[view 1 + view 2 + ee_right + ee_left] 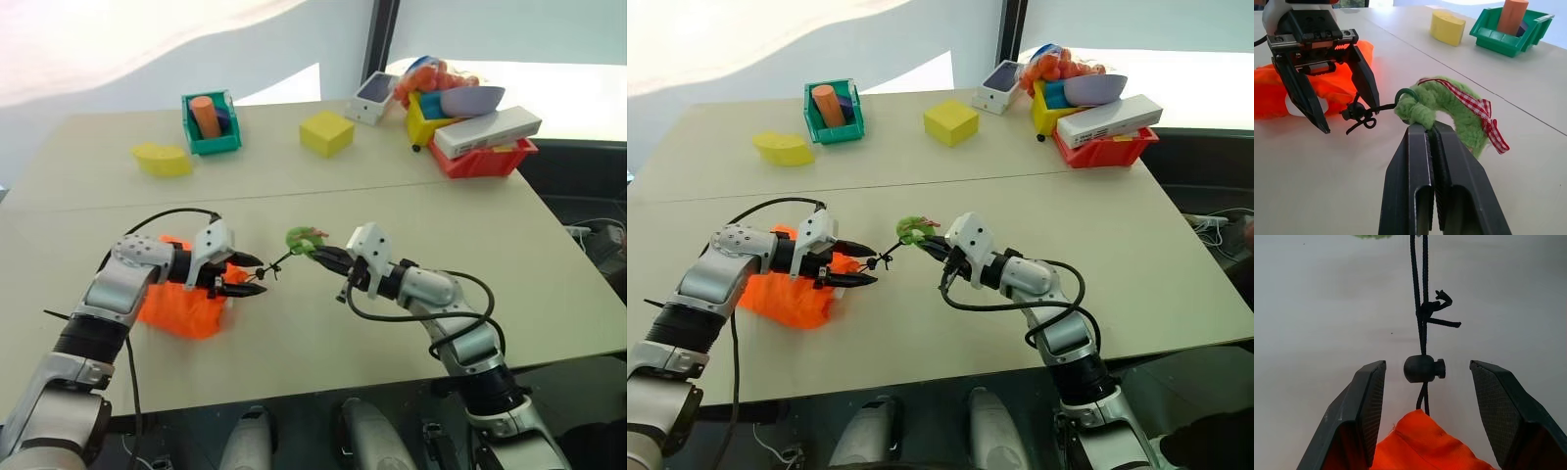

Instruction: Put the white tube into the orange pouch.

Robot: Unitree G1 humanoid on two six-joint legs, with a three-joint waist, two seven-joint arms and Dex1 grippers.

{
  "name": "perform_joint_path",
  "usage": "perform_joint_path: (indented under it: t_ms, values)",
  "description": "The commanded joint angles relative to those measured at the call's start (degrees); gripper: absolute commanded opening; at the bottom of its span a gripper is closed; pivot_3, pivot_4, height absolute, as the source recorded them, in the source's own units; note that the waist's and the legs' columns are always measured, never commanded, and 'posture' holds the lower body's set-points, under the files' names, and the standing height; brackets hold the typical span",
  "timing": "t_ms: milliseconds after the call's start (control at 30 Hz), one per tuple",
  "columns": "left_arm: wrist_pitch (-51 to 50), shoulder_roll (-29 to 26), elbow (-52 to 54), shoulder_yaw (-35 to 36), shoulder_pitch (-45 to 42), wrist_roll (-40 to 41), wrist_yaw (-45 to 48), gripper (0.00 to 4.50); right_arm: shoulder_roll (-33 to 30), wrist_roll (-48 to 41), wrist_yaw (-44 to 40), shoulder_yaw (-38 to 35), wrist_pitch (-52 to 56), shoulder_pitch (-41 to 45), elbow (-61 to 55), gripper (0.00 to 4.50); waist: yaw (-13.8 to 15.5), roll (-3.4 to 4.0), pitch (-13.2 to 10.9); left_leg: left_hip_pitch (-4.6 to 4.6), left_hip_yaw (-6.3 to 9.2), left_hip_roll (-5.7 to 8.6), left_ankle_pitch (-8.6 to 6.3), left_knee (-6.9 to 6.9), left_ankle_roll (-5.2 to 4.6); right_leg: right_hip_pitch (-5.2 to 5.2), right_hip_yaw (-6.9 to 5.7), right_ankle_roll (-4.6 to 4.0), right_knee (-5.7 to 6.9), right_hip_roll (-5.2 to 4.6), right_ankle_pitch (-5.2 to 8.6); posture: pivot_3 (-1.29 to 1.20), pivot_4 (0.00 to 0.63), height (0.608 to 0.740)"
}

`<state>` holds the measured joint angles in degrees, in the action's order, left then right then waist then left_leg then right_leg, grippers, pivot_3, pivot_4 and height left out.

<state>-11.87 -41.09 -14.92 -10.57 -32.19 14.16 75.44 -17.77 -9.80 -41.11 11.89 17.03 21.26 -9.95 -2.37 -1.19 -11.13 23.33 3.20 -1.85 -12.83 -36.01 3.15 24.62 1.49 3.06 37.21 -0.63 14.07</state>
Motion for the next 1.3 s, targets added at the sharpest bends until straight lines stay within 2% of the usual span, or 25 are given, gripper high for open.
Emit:
perform_joint_path:
  t_ms: [33,67,167,300,533,700,833,1033,1067,1100,1167,1300]
  values:
    - [1.02,0.39,-0.01,0.41,-1.27,-0.46,0.59,2.92,-0.1,-0.69,0.39,-0.5,-0.33,0.56,-2.88,0.05,0.0,0.0,0.0,0.0,0.0,0.0,0.0,-0.01,0.0,0.0,0.0,0.0,0.0,0.0,0.0,0.0,0.15,0.74]
    - [1.16,0.39,-0.01,0.44,-1.21,-0.47,0.94,2.92,-0.07,-0.64,0.45,-0.46,-0.35,0.59,-2.86,0.05,0.0,0.0,0.0,0.0,0.0,0.0,0.0,-0.02,0.0,0.0,0.0,0.0,0.01,0.0,0.0,0.0,0.15,0.74]
    - [1.42,-0.27,0.28,0.3,-0.58,-0.54,2.69,2.09,-0.01,-0.45,0.61,-0.34,-0.51,0.85,-2.59,0.0,0.0,0.0,0.0,0.0,0.0,0.0,0.0,-0.02,0.0,0.0,0.0,0.01,0.02,0.0,-0.01,0.0,0.15,0.74]
    - [0.28,-0.4,0.94,0.82,-0.04,-0.42,3.02,0.18,-0.03,-0.44,0.62,-0.37,-0.52,1.23,-2.42,0.0,-0.01,0.0,0.0,0.0,0.0,0.0,0.0,-0.03,0.0,0.0,0.0,0.01,0.02,0.0,-0.01,0.0,0.15,0.74]
    - [0.49,-1.59,2.66,1.8,2.7,-1.51,1.27,0.16,-0.45,0.97,1.78,-0.57,-0.56,1.3,-1.47,0.0,-0.13,0.0,0.0,-0.02,0.0,0.0,0.0,-0.03,0.0,0.0,0.0,0.12,0.05,0.0,-0.07,0.0,0.15,0.74]
    - [2.5,-5.55,4.46,2.65,7.76,-2.7,0.93,0.16,-0.79,8.71,12.03,-3.19,-1.44,4.3,6.94,0.0,-0.19,0.01,0.0,-0.07,-0.01,-0.02,0.0,-0.01,0.0,0.0,0.01,-0.04,0.09,0.0,-0.01,0.0,0.15,0.74]
    - [3.65,-8.0,5.83,3.68,11.44,-3.29,-0.13,0.16,-1.63,11.69,17.05,-4.79,-1.25,6.16,11.61,0.0,-0.09,0.02,0.01,-0.07,-0.01,-0.01,0.0,-0.01,0.0,0.0,0.02,-0.09,0.11,0.0,-0.03,0.0,0.15,0.74]
    - [1.89,-8.78,8.11,6.29,15.26,-0.93,-2.06,0.16,-1.76,10.8,13.89,-2.61,-2.15,5.7,10.79,0.0,-0.24,0.05,0.01,-0.1,-0.02,-0.02,0.0,0.01,0.0,-0.01,0.03,-0.08,0.12,0.0,-0.02,0.0,0.15,0.74]
    - [0.4,-8.68,8.83,6.98,15.82,0.33,-1.99,0.66,-1.83,10.13,12.47,-2.14,-1.94,5.37,9.99,0.0,-0.29,0.06,0.01,-0.12,-0.02,-0.02,0.0,0.02,-0.01,-0.01,0.03,-0.07,0.13,0.01,-0.02,0.0,0.15,0.74]
    - [-1.19,-8.45,9.66,8.13,16.48,1.83,-2.31,1.23,-1.96,9.03,10.4,-1.54,-1.02,4.84,8.77,0.31,-0.28,0.07,0.01,-0.13,-0.02,-0.02,0.0,0.02,-0.01,-0.01,0.03,-0.06,0.14,0.01,-0.01,0.0,0.15,0.74]
    - [-3.43,-7.69,11.18,10.87,17.73,4.2,-4.02,2.05,-2.42,7.77,7.38,-0.54,-0.12,3.71,6.54,0.9,-0.25,0.07,0.01,-0.14,-0.02,-0.03,0.0,0.03,-0.01,-0.01,0.03,0.05,0.16,0.01,0.05,0.0,0.15,0.74]
    - [-7.37,-6.87,13.2,18.36,20.35,8.48,-9.02,4.01,-3.4,6.84,4.39,-0.01,-0.59,0.95,2.89,2.81,-0.12,0.06,0.01,-0.12,0.0,-0.04,0.0,0.02,-0.01,-0.01,0.02,0.15,0.19,0.01,0.1,0.0,0.15,0.74]
